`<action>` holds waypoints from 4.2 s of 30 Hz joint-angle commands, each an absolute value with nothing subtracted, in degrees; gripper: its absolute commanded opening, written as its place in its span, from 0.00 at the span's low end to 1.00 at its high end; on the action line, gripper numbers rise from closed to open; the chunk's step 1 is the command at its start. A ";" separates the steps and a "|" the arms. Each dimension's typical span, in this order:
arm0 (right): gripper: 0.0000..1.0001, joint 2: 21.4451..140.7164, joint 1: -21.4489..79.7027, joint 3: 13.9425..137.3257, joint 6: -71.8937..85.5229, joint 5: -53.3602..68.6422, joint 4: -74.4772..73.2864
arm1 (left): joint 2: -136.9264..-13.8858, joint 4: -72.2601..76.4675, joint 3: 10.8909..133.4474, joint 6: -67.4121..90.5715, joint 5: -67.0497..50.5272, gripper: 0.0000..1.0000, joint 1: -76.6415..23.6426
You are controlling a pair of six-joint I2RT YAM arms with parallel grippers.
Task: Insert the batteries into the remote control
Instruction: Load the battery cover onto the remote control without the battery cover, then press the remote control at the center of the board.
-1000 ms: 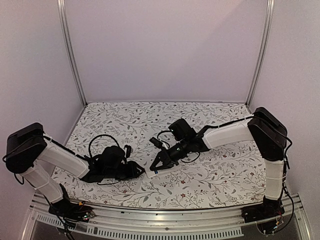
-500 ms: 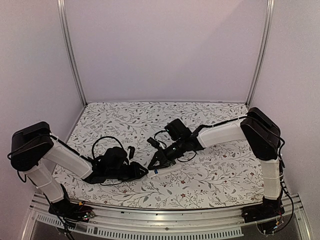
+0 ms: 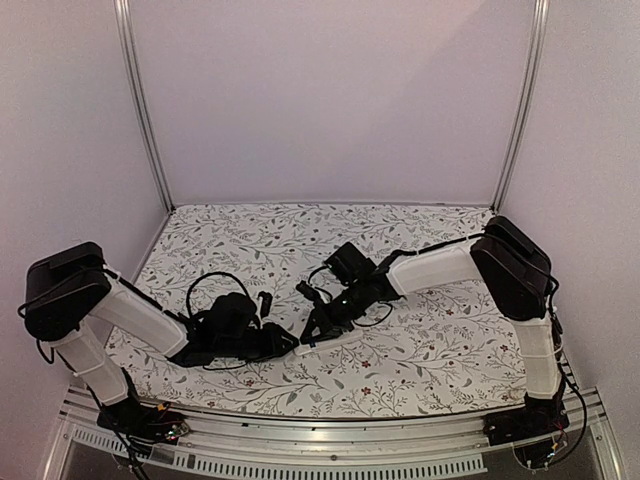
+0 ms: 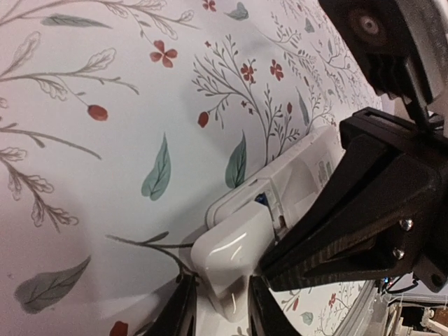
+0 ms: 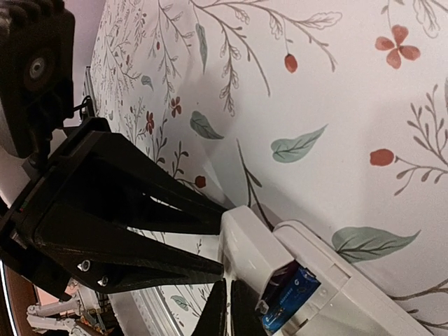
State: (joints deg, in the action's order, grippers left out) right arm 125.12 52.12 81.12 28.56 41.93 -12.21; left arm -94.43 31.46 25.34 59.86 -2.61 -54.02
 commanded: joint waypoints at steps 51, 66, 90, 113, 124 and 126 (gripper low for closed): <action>0.44 107.67 38.83 63.02 17.82 33.93 -22.01 | -100.73 12.12 39.20 58.88 -1.87 0.32 -55.02; 0.44 108.87 38.76 63.43 17.25 34.69 -21.74 | -105.33 1.15 44.78 62.12 -0.76 0.26 -54.19; 0.35 112.41 38.92 63.62 15.44 33.53 -21.21 | -112.56 -7.37 49.58 60.91 -2.02 0.32 -51.77; 0.31 112.10 38.85 63.26 13.27 32.41 -21.58 | -118.38 -16.57 55.81 58.42 -3.00 0.40 -49.97; 0.38 111.55 37.60 62.19 14.95 34.44 -21.42 | -112.36 -15.89 52.52 54.77 -0.68 0.48 -50.21; 0.39 110.84 36.84 61.33 15.89 34.67 -20.81 | -111.42 -16.84 52.44 53.94 -0.19 0.49 -50.06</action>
